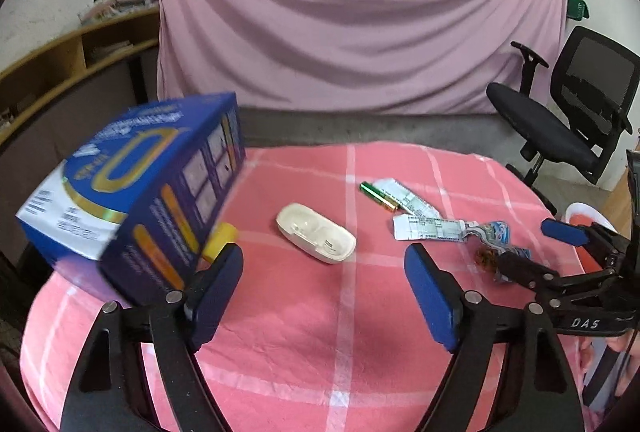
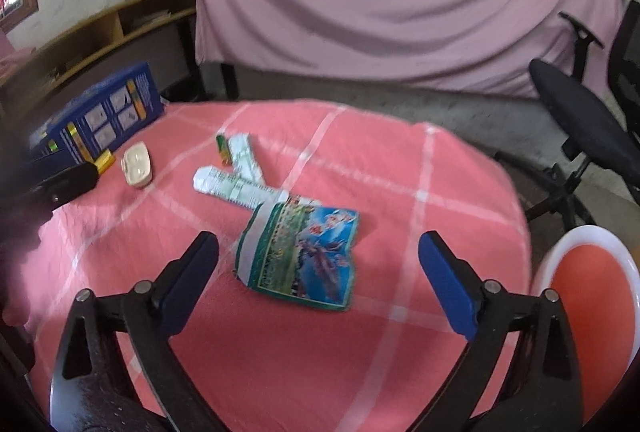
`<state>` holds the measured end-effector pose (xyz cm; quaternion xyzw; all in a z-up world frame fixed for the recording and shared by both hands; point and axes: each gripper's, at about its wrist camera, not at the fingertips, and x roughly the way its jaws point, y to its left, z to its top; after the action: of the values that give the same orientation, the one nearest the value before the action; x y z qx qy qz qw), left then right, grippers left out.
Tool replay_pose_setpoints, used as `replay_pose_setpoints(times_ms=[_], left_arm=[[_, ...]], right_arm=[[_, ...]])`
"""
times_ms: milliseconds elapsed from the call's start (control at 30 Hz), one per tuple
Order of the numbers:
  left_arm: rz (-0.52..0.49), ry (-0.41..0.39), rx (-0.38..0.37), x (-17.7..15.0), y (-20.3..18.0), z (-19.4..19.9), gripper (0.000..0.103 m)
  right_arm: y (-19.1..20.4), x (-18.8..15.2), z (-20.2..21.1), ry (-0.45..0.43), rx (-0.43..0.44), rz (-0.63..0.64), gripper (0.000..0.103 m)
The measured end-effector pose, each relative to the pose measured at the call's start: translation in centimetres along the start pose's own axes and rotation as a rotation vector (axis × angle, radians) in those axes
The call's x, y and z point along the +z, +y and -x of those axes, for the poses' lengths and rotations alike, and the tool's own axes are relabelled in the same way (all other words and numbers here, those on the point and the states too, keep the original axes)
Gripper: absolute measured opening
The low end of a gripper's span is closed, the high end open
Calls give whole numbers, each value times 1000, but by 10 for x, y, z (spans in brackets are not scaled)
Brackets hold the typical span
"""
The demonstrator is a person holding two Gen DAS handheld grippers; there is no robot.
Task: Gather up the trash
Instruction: 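Grasp the white earbud case with the left gripper while the right grasps the green snack bag, then lift both items and move them toward the orange bucket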
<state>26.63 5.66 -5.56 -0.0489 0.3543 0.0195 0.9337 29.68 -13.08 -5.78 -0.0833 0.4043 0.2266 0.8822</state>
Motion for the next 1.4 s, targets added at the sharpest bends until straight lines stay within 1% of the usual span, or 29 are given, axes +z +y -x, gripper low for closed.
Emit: replay_pose_setpoints(times_ms=[100,133,200,300,367,467,600,733,800,833,867,900,967,1000,1067,1200,1400], left_arm=[[11,19,-1,7,-3,-9,78],[14,24,2,9,-5,-12,78],[20,35,0,13,-7,-17,76],[20,73,20,17,-10,-28,70],[32,107,20,19,-8,-36,64],[61,148,24,20,-4,-46,62],[82,144,27,26,-1,-48,62],[89,153,58,30,-3,-52,61],[92,154,85,31,-4,-54,55],[94,157,99,32,-6,-56,48],[98,159,109,33,-5,-57,44],[104,159,111,33,-3,-57,42],[119,159,120,32,-1,-56,32],[123,159,121,32,-1,-56,30],[122,158,117,30,1,-54,27],[97,160,106,24,0,-48,26],[77,150,37,6,-14,-25,26]], right_arm=[[3,3,-10,47,18,2,103],[3,3,-12,57,20,2,98],[1,2,-16,79,30,-7,91],[-7,0,-17,89,54,-50,85],[-13,1,-17,92,71,-74,84],[-16,0,-16,85,84,-91,84],[-18,-1,-14,78,98,-101,84],[-22,-2,-10,67,100,-118,84],[-23,-3,-10,69,102,-124,84],[-24,-3,-9,70,104,-126,84],[-24,-4,-9,70,105,-126,84],[-25,-4,-9,71,106,-126,85],[-25,-5,-8,73,108,-126,85],[-25,-5,-8,72,109,-126,85],[-26,-6,-6,70,110,-127,85],[-25,-8,-5,68,110,-125,84],[-26,-11,2,50,108,-131,83]])
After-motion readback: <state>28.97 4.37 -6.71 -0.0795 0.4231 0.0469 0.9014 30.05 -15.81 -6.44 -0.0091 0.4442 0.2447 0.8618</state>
